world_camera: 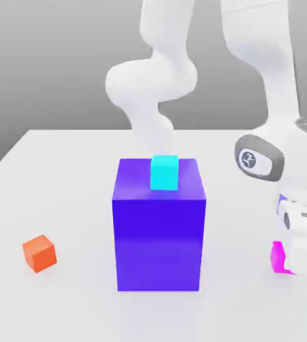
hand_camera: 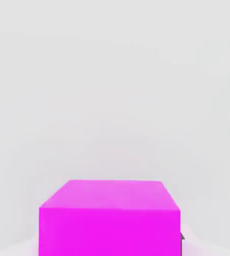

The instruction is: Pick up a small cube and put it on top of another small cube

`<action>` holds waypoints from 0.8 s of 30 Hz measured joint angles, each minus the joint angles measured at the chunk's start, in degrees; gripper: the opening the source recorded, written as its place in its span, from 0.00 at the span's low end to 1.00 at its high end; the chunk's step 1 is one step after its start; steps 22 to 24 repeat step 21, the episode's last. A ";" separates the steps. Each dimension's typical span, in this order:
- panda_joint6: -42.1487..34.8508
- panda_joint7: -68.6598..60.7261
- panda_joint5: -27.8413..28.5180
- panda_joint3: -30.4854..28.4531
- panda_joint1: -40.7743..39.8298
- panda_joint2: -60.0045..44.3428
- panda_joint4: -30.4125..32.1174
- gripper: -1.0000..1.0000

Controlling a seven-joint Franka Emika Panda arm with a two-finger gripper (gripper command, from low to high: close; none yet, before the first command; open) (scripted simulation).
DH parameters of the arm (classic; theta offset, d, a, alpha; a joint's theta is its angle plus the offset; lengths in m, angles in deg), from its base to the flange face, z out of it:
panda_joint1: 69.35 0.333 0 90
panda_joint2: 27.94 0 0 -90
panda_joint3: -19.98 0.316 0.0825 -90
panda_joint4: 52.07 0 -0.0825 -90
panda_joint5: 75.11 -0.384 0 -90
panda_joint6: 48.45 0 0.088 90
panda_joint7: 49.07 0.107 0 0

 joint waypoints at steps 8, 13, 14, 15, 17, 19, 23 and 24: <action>-11.20 3.58 -1.62 -1.33 -0.43 -2.43 -13.43 0.00; -17.83 6.53 -2.53 -2.79 -1.02 -5.98 -23.77 0.00; -18.04 6.93 -2.67 -3.02 -1.11 -7.13 -25.19 0.00; -17.19 7.18 -2.66 -3.19 -1.12 -8.74 -25.96 0.00; -14.12 7.48 -2.49 -3.49 -0.98 -12.55 -26.70 0.00; -12.79 7.57 -2.41 -3.59 -0.91 -14.06 -26.88 1.00; -12.79 7.57 -2.41 -3.59 -0.91 -14.06 -26.88 1.00; -12.79 7.57 -2.41 -3.59 -0.91 -14.06 -26.88 1.00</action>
